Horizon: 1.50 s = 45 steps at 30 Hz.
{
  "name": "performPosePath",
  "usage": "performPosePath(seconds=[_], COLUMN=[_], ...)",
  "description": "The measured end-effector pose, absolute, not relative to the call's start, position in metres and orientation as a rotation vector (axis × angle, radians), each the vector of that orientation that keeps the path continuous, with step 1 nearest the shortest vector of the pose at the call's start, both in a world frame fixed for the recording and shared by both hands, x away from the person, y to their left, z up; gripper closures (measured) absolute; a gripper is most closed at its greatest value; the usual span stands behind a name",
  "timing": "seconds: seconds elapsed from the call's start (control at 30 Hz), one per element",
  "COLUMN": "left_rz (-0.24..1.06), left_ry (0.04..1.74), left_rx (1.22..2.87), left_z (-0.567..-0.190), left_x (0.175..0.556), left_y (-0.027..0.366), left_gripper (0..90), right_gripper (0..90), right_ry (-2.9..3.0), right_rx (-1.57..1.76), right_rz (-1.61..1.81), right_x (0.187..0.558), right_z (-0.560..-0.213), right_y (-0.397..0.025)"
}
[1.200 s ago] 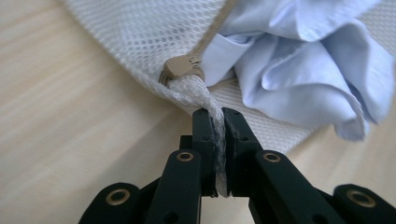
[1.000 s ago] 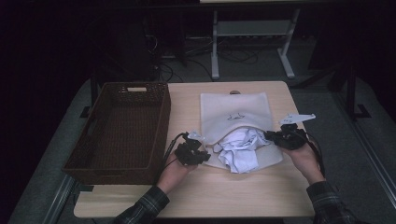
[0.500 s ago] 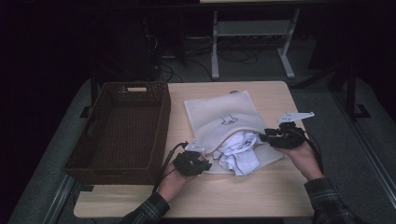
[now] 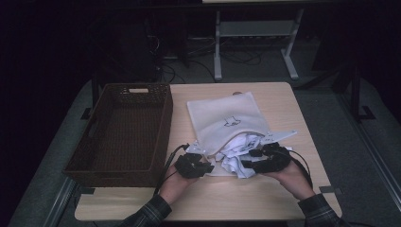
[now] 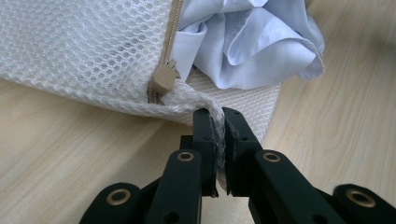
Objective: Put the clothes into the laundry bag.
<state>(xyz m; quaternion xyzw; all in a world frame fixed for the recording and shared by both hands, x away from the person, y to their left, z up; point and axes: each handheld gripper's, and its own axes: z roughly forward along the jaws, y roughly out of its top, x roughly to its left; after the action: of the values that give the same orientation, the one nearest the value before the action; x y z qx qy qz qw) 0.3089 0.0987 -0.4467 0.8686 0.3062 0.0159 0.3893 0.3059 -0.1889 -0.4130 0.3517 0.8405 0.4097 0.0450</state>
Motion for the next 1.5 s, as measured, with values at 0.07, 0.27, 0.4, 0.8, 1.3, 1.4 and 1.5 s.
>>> performPosePath(seconds=[0.07, 0.27, 0.4, 0.8, 1.3, 1.4, 1.5], left_rz=[0.04, 0.043, 0.047, 0.054, 0.03, 0.027, 0.026], left_ry=[0.78, 0.77, 0.768, 0.757, 0.736, 0.738, 0.74], left_rx=[2.207, 2.213, 2.219, 2.238, 2.265, 2.265, 2.264], left_z=[-0.447, -0.447, -0.447, -0.447, -0.448, -0.449, -0.449], left_x=[0.309, 0.308, 0.307, 0.306, 0.305, 0.305, 0.305], left_y=[0.099, 0.097, 0.097, 0.096, 0.094, 0.093, 0.093], left_gripper=[84.8, 84.8, 85.1, 86.3, 86.8, 86.8, 86.6], right_gripper=[40.8, 41.3, 55.3, 86.8, 87.5, 87.5, 87.4], right_ry=[2.577, 2.554, 2.504, 2.412, 2.324, 2.329, 2.343], right_rx=[1.093, 1.154, 1.164, 1.069, 1.17, 1.179, 1.177], right_rz=[1.268, 1.258, 1.242, 1.191, 1.012, 0.993, 0.966], right_x=[0.308, 0.319, 0.325, 0.34, 0.383, 0.385, 0.388], right_z=[-0.415, -0.419, -0.418, -0.405, -0.429, -0.433, -0.441], right_y=[-0.183, -0.167, -0.162, -0.158, -0.15, -0.149, -0.146])
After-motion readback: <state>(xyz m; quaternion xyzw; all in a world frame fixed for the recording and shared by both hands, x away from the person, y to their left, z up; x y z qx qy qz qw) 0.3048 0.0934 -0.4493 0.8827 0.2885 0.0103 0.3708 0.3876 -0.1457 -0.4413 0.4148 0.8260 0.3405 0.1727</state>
